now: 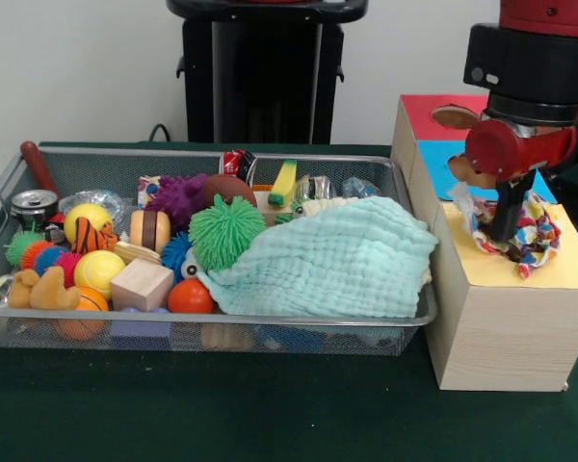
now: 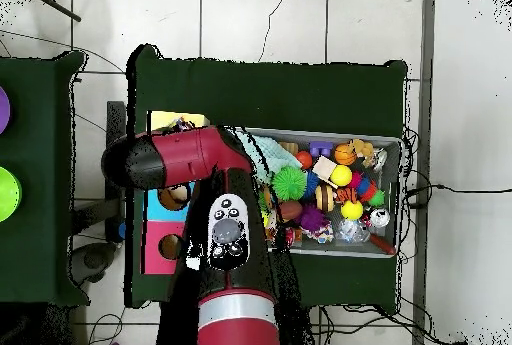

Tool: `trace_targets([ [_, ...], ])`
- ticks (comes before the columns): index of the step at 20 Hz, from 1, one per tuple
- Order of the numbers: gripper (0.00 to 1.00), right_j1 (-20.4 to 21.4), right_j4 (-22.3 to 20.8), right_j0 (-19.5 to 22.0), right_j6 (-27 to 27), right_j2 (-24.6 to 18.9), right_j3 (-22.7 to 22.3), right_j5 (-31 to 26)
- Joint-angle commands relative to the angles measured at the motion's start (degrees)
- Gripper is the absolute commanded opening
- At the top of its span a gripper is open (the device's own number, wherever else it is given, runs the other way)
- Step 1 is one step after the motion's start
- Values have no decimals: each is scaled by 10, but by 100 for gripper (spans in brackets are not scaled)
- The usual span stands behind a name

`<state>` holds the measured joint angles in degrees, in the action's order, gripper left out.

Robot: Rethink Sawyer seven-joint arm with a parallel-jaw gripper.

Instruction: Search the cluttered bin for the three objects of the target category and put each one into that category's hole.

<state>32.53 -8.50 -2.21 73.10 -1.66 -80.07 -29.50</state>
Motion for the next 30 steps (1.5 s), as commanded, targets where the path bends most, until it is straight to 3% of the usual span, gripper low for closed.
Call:
trace_targets([
  [1,0,-15,14,40,77,-96,-57,90],
  [4,0,-10,10,48,83,-107,-65,118],
  [7,0,-15,13,55,78,-118,-65,111],
  [12,0,-53,18,29,57,-79,-12,-27],
  [17,0,-60,9,19,62,-60,2,-45],
  [25,0,-3,4,3,87,-37,-25,-15],
  [30,0,28,15,4,82,-40,-42,-39],
])
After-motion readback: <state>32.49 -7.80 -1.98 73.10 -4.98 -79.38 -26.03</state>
